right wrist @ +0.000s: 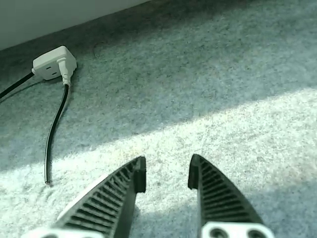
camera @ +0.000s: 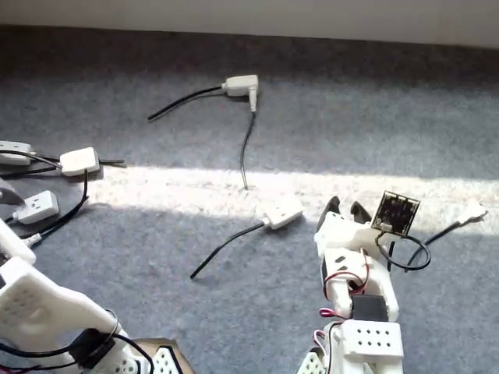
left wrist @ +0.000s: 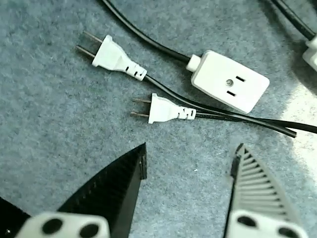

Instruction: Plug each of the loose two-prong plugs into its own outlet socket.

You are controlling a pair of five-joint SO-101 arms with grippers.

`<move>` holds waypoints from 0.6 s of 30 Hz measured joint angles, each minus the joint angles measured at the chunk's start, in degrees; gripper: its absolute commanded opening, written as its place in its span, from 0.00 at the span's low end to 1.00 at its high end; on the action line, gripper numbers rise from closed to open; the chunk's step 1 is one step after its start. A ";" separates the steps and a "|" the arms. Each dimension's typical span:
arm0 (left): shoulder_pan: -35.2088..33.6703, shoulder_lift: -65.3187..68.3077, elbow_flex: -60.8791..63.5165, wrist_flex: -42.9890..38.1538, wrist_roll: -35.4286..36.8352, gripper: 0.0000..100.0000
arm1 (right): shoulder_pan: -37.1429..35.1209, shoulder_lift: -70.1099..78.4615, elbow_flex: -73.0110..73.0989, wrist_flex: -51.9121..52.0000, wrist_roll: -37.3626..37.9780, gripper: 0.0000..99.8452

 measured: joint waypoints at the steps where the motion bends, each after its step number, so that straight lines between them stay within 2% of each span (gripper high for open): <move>1: -0.88 0.00 1.49 0.00 1.93 0.28 | 0.00 0.00 0.00 0.00 0.00 0.15; 5: -2.73 0.00 7.65 0.18 8.70 0.28 | 0.00 0.00 0.00 0.00 0.00 0.15; 10: -5.19 0.00 10.99 0.18 11.60 0.28 | 0.00 0.00 0.00 0.00 0.00 0.15; 15: -13.19 0.00 9.41 0.18 26.90 0.28 | 0.00 0.00 0.00 0.00 0.00 0.15; 18: -14.68 0.00 8.18 0.18 31.21 0.28 | 0.00 0.00 0.00 0.00 0.00 0.15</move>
